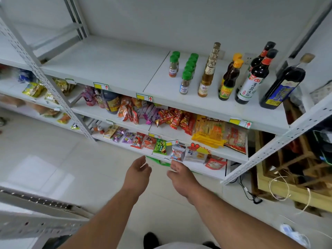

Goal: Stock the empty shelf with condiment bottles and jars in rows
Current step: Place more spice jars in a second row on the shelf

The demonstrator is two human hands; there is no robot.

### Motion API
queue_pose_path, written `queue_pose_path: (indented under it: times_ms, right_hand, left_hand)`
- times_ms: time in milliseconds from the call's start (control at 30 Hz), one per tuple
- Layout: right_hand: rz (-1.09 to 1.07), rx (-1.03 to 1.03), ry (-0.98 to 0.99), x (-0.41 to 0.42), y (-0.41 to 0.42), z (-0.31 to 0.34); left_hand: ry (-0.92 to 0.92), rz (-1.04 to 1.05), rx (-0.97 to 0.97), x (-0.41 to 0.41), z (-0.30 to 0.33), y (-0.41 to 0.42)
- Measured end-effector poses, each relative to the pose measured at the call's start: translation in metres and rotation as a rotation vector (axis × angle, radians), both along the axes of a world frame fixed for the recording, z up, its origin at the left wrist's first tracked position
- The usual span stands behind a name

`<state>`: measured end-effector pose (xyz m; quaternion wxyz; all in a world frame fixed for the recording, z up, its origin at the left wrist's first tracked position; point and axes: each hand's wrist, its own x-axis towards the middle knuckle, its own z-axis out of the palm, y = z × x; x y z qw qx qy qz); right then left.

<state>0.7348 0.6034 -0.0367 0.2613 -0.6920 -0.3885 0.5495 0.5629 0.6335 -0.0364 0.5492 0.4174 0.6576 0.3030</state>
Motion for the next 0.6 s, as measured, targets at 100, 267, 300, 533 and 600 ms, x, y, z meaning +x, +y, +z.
queue_pose_path:
  times_ms: [100, 267, 300, 533, 600]
  right_hand:
    - [-0.042, -0.019, 0.015, 0.032, -0.016, -0.01]
    - [-0.199, -0.079, 0.047, 0.118, -0.057, -0.038]
    - [-0.246, -0.099, 0.05, 0.136, -0.067, -0.046]
    - [-0.508, -0.225, 0.112, 0.224, -0.126, -0.105]
    - [-0.595, -0.231, 0.168, 0.235, -0.136, -0.112]
  left_hand:
    - [0.037, -0.062, -0.007, 0.032, -0.003, -0.005]
    - [0.115, -0.242, -0.098, 0.116, -0.019, -0.028]
    - [0.137, -0.284, -0.115, 0.135, -0.023, -0.032]
    - [0.308, -0.561, -0.176, 0.242, -0.053, -0.047]
    - [0.329, -0.618, -0.195, 0.26, -0.059, -0.048]
